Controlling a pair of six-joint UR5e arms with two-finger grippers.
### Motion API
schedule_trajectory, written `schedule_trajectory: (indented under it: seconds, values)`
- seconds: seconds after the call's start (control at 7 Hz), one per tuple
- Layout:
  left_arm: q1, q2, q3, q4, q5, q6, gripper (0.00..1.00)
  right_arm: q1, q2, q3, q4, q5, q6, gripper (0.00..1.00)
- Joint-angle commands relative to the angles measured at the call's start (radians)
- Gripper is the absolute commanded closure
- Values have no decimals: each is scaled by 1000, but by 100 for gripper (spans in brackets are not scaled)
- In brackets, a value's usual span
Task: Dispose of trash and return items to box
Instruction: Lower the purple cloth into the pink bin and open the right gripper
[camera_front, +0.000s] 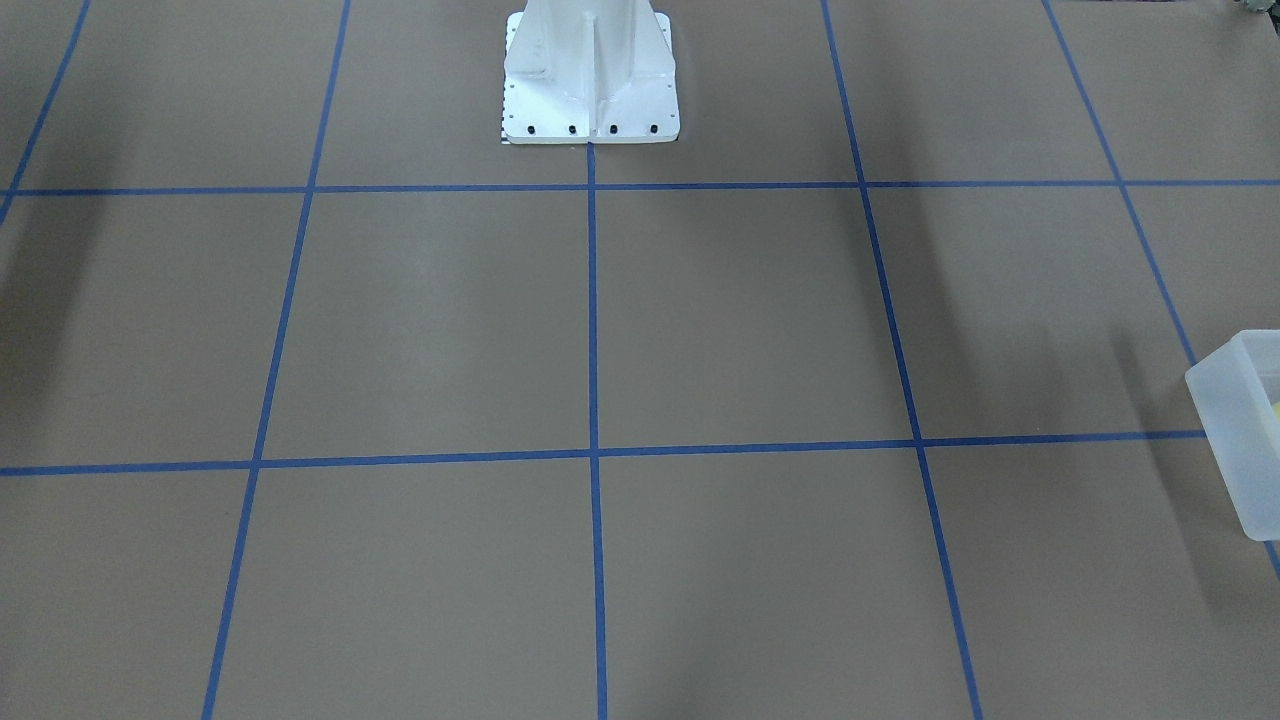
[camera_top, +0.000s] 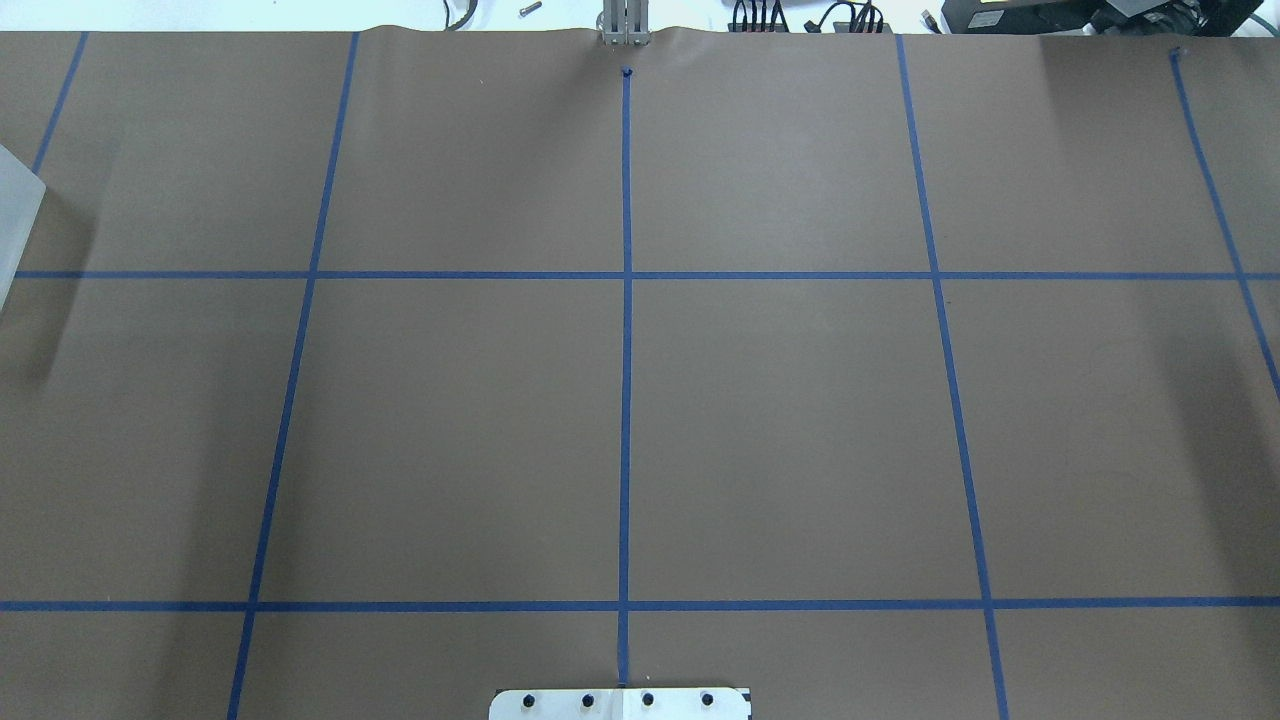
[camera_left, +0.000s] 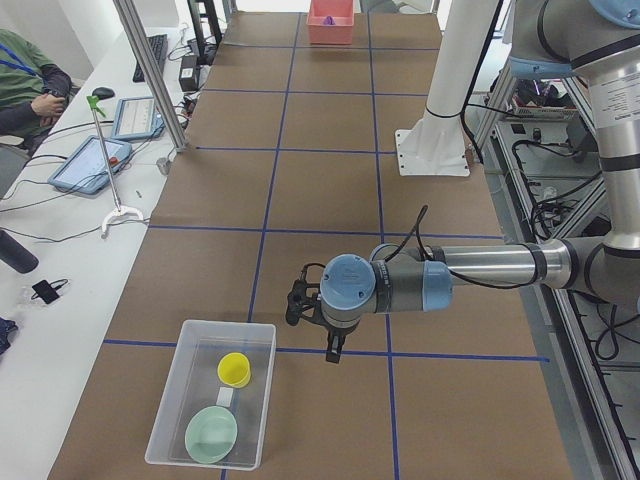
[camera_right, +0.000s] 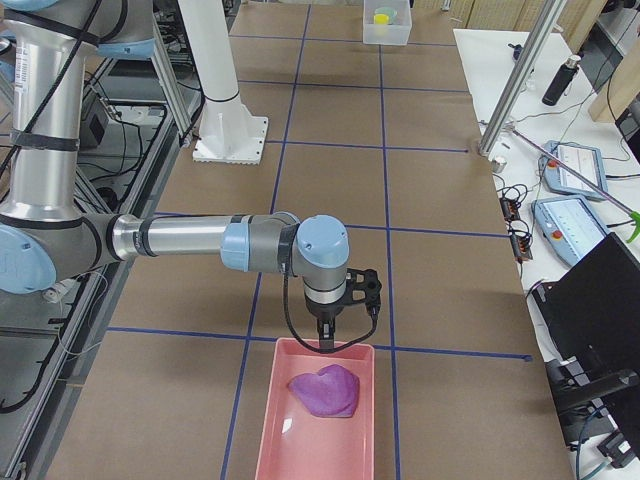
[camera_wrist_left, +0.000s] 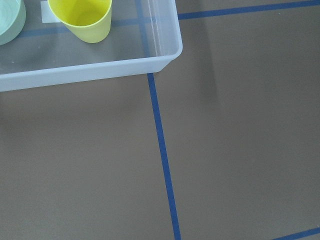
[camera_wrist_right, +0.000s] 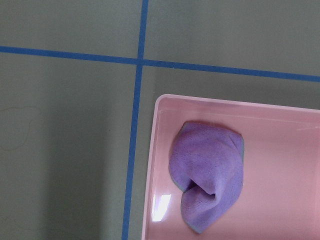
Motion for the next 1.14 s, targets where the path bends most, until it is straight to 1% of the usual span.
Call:
schedule_trajectory:
  seconds: [0.0,1.0]
  values:
    - [0,0,0,0,1,0,1,0,-4,5,1,5,0,0]
    - [0,2,3,2,4,0,1,0,-5,19,1,10,2,0]
